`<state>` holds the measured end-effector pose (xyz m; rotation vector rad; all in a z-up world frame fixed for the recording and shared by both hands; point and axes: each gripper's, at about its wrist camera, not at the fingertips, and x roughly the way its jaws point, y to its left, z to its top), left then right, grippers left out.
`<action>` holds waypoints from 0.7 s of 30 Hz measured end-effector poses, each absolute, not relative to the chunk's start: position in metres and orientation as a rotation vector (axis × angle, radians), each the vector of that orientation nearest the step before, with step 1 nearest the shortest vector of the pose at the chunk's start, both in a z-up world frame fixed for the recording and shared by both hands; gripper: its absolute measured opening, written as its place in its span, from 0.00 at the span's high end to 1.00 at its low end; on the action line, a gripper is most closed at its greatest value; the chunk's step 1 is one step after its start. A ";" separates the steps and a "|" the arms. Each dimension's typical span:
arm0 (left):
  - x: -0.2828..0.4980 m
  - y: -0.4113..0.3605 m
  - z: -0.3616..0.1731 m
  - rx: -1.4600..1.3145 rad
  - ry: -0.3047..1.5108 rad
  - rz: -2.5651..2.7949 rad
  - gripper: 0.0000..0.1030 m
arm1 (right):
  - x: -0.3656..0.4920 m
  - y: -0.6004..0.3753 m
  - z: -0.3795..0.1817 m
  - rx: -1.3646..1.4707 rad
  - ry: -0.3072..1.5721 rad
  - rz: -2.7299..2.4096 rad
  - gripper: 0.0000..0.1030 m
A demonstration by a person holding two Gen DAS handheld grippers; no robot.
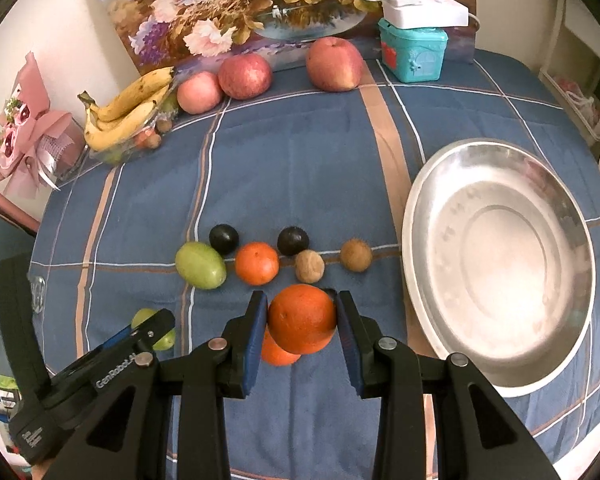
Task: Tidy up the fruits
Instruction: 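Carry both fruits to the steel plate and open both tools to release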
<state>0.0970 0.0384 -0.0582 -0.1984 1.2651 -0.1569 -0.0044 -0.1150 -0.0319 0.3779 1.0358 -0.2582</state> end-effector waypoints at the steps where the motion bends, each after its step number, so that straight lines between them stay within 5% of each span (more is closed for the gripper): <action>1: 0.097 0.037 -0.056 -0.199 1.258 -0.157 0.49 | -0.004 -0.117 -0.032 0.384 1.033 -0.257 0.64; 21: 0.044 -0.140 -0.009 0.024 1.117 -0.607 0.49 | -0.076 -0.266 -0.045 0.666 1.020 -0.619 0.64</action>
